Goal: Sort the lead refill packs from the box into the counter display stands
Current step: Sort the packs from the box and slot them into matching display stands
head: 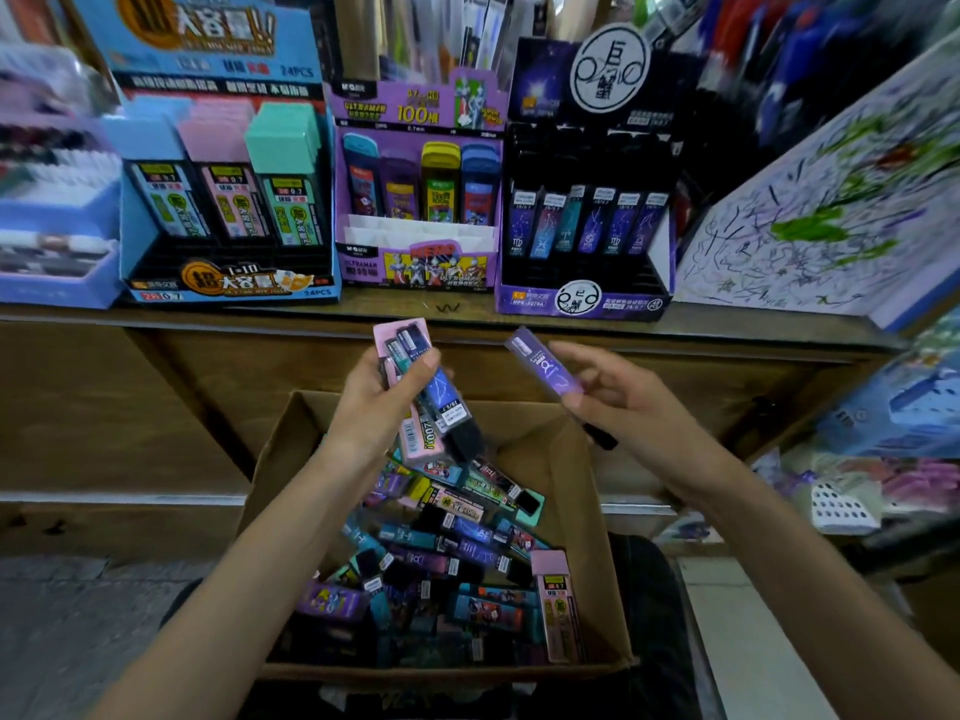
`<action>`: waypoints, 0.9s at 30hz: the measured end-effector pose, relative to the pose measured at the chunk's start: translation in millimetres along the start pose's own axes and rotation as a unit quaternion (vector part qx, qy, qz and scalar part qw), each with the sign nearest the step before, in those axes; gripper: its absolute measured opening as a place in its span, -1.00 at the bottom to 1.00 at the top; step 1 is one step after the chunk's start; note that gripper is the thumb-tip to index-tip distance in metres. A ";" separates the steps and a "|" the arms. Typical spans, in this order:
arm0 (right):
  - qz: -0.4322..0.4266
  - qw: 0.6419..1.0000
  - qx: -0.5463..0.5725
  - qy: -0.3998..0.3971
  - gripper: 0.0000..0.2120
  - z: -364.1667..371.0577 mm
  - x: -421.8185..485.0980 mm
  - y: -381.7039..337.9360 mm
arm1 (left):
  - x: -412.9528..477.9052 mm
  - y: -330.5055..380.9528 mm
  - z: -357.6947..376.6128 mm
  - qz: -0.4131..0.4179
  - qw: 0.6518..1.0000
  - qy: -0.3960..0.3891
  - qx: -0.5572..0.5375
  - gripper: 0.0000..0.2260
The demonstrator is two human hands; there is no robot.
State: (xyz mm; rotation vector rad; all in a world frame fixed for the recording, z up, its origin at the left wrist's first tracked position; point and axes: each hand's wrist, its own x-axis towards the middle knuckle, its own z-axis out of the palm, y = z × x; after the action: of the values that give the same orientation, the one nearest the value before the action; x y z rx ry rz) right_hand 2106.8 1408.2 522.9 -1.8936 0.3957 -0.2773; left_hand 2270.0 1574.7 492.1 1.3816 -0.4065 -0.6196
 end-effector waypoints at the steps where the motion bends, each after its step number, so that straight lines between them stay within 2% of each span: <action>1: -0.009 1.000 0.005 0.022 -0.59 -7.0 2.9 -4.9 | 2.2 4.4 1.3 0.007 1.000 0.000 -0.004 -0.83; 5: -0.038 0.993 -0.027 0.108 -0.79 -39.4 17.8 -26.1 | 11.3 17.9 6.8 0.025 1.000 -0.005 -0.016 -0.69; 7: -0.056 0.985 -0.047 0.155 -0.83 -55.2 27.3 -36.2 | 15.7 22.9 7.9 0.030 0.999 -0.006 -0.016 -0.67; 12: -0.079 0.969 -0.081 0.219 -0.87 -85.8 62.2 -61.7 | 28.1 34.1 6.5 0.044 0.999 0.012 -0.011 -0.84; 14: -0.084 0.962 -0.126 0.227 -0.87 -94.1 77.8 -69.0 | 32.3 40.2 6.5 0.054 0.998 0.013 -0.009 -0.83; 19: -0.069 0.946 -0.245 0.201 -0.87 -100.4 111.3 -78.3 | 39.9 50.2 2.4 0.069 0.997 0.017 -0.011 -0.77; 23: -0.063 0.933 -0.330 0.126 -0.88 -95.9 125.4 -83.2 | 42.1 52.6 -1.4 0.064 0.997 0.026 -0.027 -0.71; 27: -0.050 0.929 -0.360 0.067 -0.87 -93.2 131.2 -89.6 | 41.8 52.8 -3.1 0.050 0.997 0.026 -0.043 -0.70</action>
State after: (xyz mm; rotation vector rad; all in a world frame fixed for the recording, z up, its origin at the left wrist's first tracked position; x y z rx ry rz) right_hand 2204.2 1304.0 639.3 -2.6312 0.5431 -0.3630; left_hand 2313.2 1554.7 539.8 1.2841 -0.3995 -0.5131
